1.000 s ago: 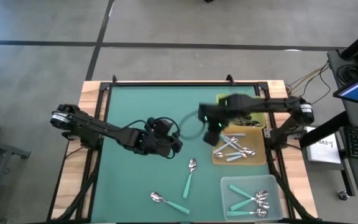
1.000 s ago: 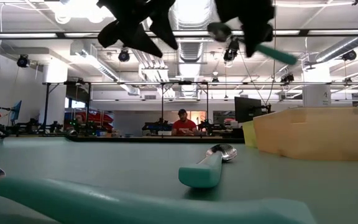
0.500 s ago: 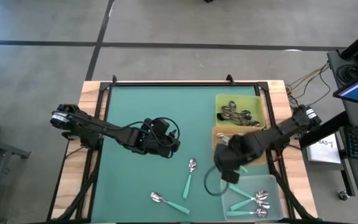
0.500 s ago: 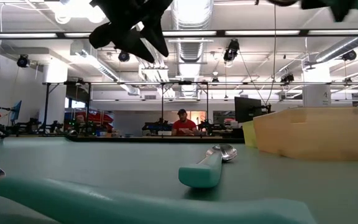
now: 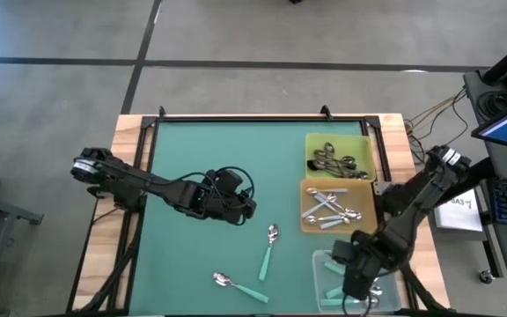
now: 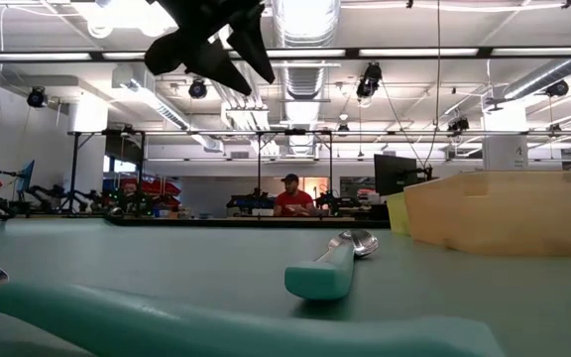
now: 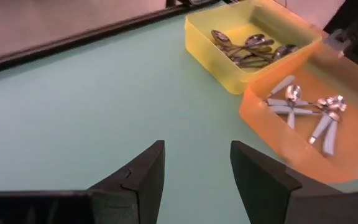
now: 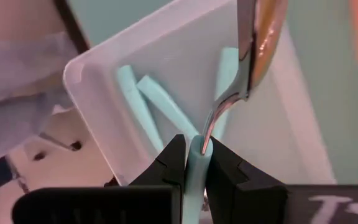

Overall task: Sort silverware by color (type)
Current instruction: Put the green spoon into the transparent bin

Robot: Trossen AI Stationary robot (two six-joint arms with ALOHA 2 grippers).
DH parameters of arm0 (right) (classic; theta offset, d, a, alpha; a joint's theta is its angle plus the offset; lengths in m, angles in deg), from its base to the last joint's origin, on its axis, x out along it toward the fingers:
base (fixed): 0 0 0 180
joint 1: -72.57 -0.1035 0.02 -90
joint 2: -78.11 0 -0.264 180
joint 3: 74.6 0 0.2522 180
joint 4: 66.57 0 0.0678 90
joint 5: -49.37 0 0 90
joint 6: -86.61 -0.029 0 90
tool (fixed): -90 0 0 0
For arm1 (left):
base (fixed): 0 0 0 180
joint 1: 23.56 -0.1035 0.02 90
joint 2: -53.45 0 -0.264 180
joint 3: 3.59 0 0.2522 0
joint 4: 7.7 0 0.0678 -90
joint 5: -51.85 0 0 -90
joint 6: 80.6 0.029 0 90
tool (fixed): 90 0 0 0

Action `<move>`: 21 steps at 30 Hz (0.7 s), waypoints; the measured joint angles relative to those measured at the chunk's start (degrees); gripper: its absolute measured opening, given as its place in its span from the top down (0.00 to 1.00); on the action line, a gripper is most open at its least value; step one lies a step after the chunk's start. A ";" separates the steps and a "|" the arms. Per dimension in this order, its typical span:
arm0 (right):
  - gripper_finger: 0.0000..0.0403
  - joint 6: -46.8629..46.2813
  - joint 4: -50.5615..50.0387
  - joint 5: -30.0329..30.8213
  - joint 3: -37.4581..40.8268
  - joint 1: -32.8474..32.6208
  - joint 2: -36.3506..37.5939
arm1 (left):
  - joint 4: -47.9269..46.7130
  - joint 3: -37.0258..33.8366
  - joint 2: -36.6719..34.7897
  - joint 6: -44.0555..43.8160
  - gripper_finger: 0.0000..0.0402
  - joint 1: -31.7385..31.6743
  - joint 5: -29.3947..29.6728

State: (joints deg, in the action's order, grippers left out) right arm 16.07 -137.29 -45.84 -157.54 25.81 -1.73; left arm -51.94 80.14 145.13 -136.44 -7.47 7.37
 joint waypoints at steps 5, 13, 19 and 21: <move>0.93 -0.92 13.16 0.21 8.72 -3.37 1.64 | 1.09 0.40 0.19 -0.04 0.59 0.34 -14.02; 0.67 -5.39 18.16 -0.44 15.68 -5.71 -0.54 | 1.89 0.15 4.96 -1.59 0.59 6.39 -24.92; 0.59 -0.87 18.17 -1.28 15.76 -5.74 -0.50 | 4.97 3.37 14.02 -5.16 0.59 8.34 -26.46; 0.59 1.46 18.33 -1.25 15.19 -5.73 -0.50 | 3.31 6.92 18.20 -5.11 0.59 8.55 -27.06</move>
State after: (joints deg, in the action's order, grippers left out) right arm 17.53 -118.96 -47.09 -142.35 20.08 -2.22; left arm -48.63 87.07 163.33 -141.55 1.08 -19.69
